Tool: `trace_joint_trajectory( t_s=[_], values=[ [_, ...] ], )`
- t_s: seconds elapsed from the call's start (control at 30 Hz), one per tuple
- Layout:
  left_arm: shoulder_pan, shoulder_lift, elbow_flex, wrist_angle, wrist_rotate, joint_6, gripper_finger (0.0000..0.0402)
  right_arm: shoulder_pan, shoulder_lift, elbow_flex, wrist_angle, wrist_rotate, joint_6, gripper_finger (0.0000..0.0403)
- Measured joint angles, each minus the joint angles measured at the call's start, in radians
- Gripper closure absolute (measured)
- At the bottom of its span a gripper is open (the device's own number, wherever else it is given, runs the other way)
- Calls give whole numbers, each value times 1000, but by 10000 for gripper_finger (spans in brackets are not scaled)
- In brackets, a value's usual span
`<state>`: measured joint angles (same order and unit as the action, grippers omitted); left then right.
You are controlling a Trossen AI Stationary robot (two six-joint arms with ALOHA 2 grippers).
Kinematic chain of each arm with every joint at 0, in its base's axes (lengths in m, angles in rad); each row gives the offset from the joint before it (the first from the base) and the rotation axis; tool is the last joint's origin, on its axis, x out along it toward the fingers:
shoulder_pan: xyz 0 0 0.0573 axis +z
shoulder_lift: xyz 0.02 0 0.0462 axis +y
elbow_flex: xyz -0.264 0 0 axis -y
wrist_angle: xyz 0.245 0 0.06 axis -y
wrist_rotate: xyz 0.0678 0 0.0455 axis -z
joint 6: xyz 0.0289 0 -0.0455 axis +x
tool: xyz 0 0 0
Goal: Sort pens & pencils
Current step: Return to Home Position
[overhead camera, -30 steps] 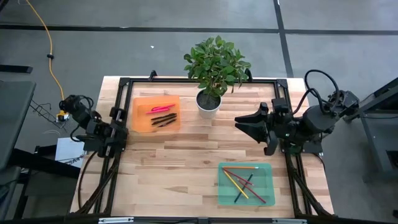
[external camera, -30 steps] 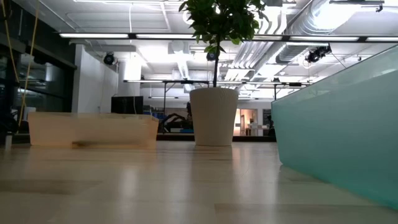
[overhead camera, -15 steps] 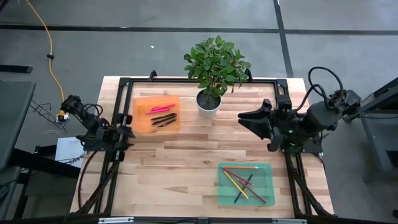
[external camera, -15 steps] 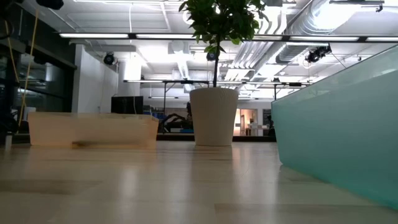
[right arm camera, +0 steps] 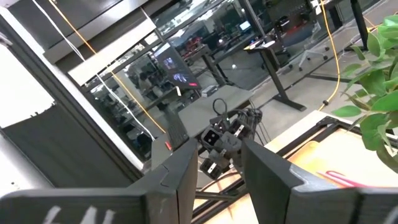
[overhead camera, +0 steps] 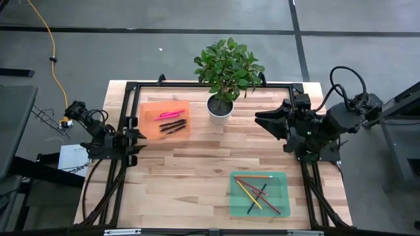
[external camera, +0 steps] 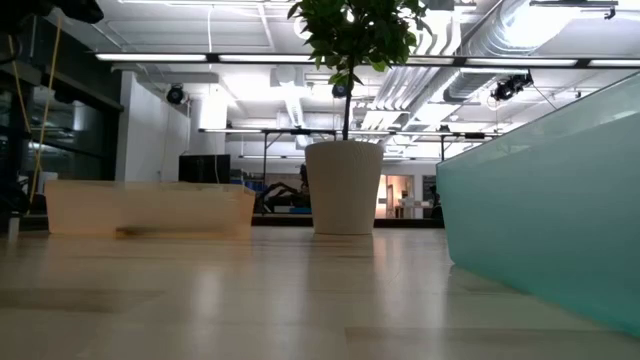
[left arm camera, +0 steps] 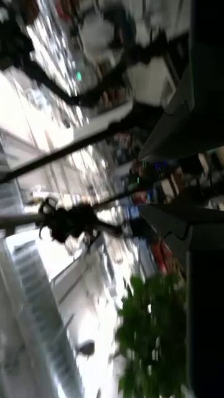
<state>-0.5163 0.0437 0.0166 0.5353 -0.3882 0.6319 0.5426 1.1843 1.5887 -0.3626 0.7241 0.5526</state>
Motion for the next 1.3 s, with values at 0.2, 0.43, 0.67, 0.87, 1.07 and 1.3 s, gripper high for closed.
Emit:
trace_joint_trajectory(
  t_s=[0.2,0.43,0.67,0.87,1.07,1.3],
  values=[
    [-1,-17,0,-132,126,-140,293,0,0,0,0,1,-3,286],
    [-1,-17,-1,-233,186,-218,293,0,0,0,0,9,-3,286],
    [-1,-18,-8,-335,251,-264,293,0,1,0,-5,23,0,286],
    [-1,-18,-8,-394,298,-275,293,0,2,0,-45,33,22,286],
    [-1,-18,-8,-454,364,-298,293,0,2,0,-86,45,51,286],
    [-1,-17,-8,-520,377,-325,293,0,2,0,-90,53,51,286]
  ],
)
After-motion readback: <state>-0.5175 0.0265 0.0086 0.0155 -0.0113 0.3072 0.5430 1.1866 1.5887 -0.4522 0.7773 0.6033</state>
